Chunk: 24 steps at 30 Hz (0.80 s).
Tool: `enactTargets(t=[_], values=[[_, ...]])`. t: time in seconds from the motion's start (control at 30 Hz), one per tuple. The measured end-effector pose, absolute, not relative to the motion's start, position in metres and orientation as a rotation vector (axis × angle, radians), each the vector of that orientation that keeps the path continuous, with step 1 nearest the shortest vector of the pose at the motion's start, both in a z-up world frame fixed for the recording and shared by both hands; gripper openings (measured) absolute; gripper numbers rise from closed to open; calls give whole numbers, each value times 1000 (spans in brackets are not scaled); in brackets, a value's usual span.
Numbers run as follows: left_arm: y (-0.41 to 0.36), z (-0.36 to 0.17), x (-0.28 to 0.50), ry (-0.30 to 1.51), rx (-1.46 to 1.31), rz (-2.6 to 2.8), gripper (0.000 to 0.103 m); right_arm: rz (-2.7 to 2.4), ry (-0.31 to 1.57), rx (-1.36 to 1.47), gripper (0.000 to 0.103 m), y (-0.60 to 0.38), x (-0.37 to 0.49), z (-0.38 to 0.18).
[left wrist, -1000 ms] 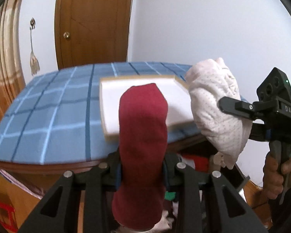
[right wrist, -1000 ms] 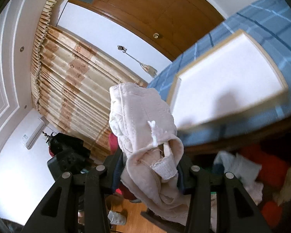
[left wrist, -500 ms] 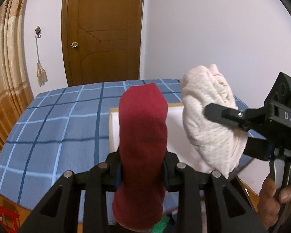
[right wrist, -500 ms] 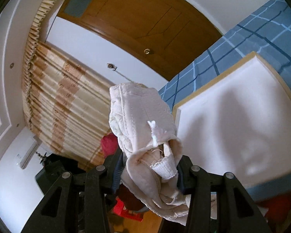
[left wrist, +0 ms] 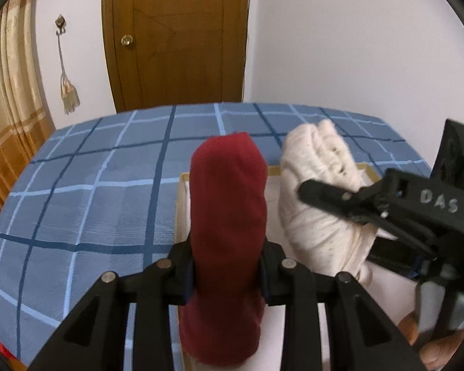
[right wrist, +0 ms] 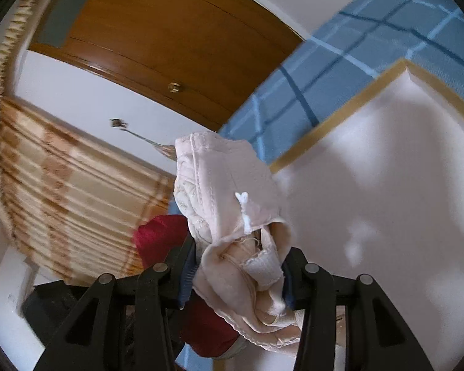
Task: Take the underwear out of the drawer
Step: 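Carry both held underwear up over the white tray on the desk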
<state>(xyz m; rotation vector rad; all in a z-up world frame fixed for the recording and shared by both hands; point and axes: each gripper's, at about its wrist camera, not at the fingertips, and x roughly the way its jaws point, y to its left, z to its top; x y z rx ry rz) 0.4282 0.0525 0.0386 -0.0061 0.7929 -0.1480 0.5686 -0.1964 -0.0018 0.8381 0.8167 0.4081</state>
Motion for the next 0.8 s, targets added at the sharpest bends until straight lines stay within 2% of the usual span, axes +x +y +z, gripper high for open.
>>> enactTargets(t=[0.43, 0.6, 0.8], values=[[54, 5, 464, 897, 25, -100, 30, 378, 926, 913, 48, -171, 611, -45], [55, 3, 464, 907, 20, -98, 30, 375, 916, 878, 48, -163, 615, -44], [53, 0, 464, 922, 41, -71, 39, 374, 912, 772, 48, -151, 617, -41]])
